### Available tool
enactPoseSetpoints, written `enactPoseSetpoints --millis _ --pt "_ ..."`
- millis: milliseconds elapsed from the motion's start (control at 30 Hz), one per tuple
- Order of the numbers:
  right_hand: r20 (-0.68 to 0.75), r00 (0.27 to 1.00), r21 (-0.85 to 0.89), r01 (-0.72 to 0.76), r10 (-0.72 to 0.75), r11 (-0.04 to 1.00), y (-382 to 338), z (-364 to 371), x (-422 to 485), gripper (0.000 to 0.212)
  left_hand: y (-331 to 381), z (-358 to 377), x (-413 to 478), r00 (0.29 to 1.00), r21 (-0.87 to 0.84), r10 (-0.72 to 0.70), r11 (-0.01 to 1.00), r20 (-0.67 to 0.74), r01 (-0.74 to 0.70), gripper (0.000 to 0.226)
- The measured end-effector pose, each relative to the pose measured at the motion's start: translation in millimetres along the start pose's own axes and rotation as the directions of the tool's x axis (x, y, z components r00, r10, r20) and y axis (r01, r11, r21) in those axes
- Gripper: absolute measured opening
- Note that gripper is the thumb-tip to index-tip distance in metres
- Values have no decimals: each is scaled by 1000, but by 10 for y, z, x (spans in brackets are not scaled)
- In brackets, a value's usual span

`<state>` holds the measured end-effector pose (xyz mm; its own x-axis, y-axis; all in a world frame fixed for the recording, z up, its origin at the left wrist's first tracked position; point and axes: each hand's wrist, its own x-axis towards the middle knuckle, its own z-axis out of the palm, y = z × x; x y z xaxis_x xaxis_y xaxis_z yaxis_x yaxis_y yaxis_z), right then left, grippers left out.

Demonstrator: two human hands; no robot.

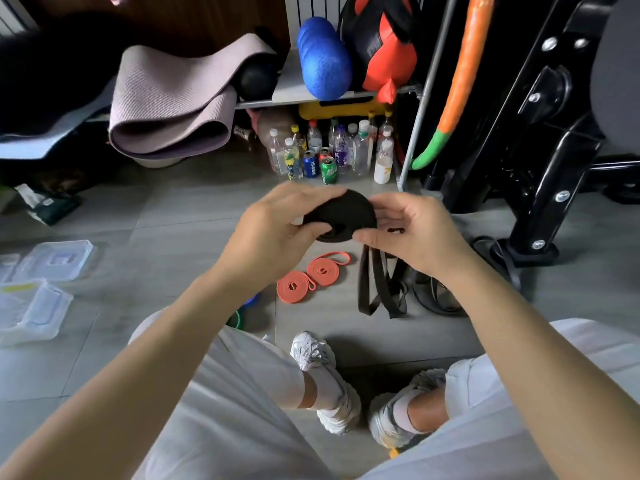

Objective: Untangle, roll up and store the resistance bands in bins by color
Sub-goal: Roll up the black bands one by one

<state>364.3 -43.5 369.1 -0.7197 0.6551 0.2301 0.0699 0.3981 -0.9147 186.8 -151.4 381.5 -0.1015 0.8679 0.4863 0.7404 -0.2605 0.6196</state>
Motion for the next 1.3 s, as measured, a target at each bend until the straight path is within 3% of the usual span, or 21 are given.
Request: enactPoseSetpoints --millis 100,200,300,400,500,633,700,767,867,933,1000,1100,1200,1300 --pt "-19 999 107 -39 42 994 39 -25 67 38 19 48 15 981 -114 -143 985 -129 128 55" --pt "-51 999 194 11 -1 981 -41 -42 169 32 114 106 66 943 -284 -231 945 -240 159 56" --pt "-79 996 216 58 -42 975 -176 -109 323 31 213 81 200 898 -491 -322 859 -299 144 52" --pt "-105 992 232 94 -71 968 -306 -199 499 25 290 31 382 889 -544 -304 836 -344 75 55" --pt "-100 990 312 122 -95 942 -379 -214 593 24 366 42 486 877 -632 -344 772 -335 62 52" --pt "-146 987 330 104 -58 938 -251 -156 558 27 320 182 451 864 -713 -456 677 -214 181 43" --pt "-114 993 265 63 -34 962 -145 -160 511 29 216 200 411 884 -610 -436 751 -171 253 43" --pt "-45 999 210 8 1 978 -57 -156 461 33 112 119 387 924 -305 -349 907 -153 292 46" --pt "38 999 116 -44 39 992 -9 -99 428 37 15 -70 374 996 135 -48 990 82 36 51" --pt "68 997 73 -30 25 997 -26 -40 426 38 -13 -146 393 956 254 43 960 290 -120 53" --pt "36 999 42 -11 10 999 -52 14 423 38 -37 -186 408 951 270 51 953 306 -138 53" --pt "-36 999 37 13 -12 999 -61 47 398 36 -47 -211 370 991 212 78 972 113 -101 47" --pt "-28 1000 85 13 -10 996 -48 45 342 37 -30 -207 310 994 54 -26 998 -102 32 54" --pt "-45 999 204 6 3 979 -77 31 323 34 37 -147 260 976 -112 -116 989 -184 96 53"
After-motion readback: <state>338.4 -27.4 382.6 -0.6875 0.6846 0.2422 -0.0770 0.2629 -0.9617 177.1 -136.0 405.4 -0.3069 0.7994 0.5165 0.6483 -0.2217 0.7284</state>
